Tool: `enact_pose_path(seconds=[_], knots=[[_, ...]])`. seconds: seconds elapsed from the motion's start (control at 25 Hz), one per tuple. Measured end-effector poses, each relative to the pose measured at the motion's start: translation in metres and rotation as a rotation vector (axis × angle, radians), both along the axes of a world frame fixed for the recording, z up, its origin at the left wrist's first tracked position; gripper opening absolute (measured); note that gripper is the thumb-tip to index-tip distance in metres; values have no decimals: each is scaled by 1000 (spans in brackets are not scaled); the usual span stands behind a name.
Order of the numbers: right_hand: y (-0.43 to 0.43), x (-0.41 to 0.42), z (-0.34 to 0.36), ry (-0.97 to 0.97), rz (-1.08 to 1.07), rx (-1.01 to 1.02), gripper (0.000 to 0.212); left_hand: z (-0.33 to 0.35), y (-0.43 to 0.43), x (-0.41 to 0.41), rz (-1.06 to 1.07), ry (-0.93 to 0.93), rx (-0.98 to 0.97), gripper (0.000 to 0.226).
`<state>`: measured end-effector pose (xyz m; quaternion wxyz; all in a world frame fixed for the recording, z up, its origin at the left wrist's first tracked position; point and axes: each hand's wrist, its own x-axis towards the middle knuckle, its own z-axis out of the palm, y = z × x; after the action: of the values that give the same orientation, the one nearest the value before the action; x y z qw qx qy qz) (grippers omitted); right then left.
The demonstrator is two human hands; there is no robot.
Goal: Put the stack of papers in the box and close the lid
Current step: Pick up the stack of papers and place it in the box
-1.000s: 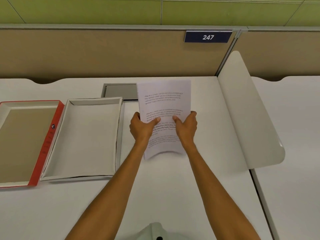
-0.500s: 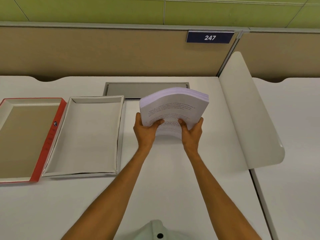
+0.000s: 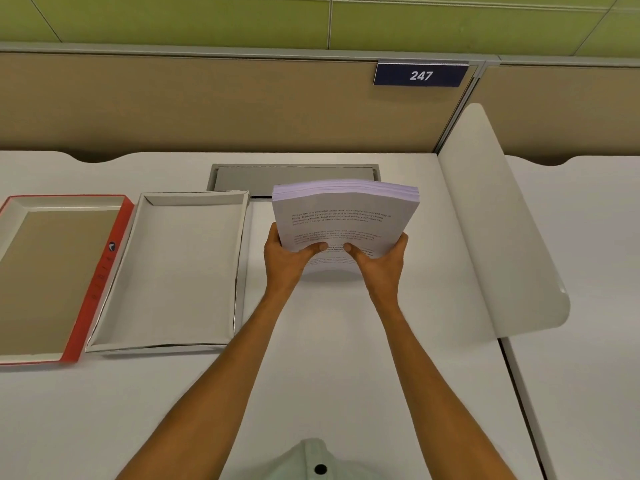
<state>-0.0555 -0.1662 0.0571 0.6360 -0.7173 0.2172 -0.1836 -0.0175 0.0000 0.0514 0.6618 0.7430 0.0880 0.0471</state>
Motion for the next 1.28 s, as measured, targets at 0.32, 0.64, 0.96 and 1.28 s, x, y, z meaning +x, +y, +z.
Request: enact_pose_path(seconds=[0.32, 0.64, 0.96, 1.28], knots=[[12, 10, 10, 39, -138, 28, 69, 14, -10, 6, 49, 23, 61, 65], [3, 24, 40, 429, -31, -256, 73, 33, 4, 21, -5, 182, 308, 61], [32, 22, 42, 523, 77, -276, 70, 40, 38, 22, -59, 270, 401, 54], [94, 28, 48, 529, 153, -268, 69, 48, 102, 22, -47, 317, 408, 55]])
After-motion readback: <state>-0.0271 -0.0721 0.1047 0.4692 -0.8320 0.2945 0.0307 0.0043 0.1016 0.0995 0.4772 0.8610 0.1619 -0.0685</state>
